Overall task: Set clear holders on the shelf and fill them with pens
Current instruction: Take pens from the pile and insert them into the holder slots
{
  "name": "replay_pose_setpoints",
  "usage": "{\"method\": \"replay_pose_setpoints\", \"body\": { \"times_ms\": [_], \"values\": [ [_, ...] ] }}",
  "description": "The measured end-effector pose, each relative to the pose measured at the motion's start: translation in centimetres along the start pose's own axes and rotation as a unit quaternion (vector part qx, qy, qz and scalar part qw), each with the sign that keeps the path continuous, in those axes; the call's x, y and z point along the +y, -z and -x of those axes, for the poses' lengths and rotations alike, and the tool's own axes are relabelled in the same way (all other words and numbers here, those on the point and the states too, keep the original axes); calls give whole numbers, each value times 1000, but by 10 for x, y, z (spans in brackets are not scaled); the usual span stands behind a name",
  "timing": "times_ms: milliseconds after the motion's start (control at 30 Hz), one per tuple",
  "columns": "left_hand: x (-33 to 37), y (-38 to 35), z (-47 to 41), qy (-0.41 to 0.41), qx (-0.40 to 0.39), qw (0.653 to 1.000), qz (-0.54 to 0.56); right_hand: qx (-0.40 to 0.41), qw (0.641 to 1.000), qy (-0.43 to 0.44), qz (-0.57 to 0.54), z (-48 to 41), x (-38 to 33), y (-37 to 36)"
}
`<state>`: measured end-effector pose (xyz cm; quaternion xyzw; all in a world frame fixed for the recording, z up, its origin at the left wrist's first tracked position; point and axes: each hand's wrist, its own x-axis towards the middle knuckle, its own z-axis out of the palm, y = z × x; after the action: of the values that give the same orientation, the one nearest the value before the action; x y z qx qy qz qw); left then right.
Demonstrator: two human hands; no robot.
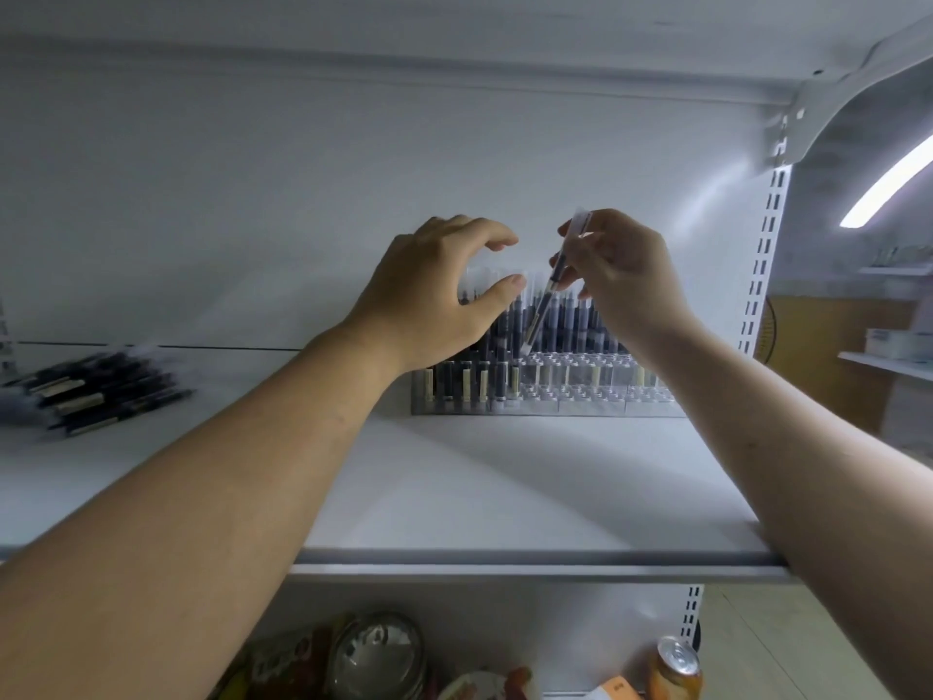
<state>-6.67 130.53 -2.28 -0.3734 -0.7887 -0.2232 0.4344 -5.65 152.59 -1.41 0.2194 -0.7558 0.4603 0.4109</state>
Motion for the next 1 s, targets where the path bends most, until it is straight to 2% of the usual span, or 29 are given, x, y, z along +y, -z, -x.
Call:
{"method": "replay_pose_setpoints", "body": {
  "times_ms": [367, 833, 1000],
  "values": [
    [-3, -2, 1, 46, -44, 997, -46, -75, 995, -15, 69, 6, 1, -7],
    [-3, -3, 1, 56, -51, 996, -42, -168, 975, -49, 140, 13, 5, -22],
    [-2, -2, 2, 61, -55, 996, -40, -153, 979, -40, 127, 12, 4, -15]
  ]
}}
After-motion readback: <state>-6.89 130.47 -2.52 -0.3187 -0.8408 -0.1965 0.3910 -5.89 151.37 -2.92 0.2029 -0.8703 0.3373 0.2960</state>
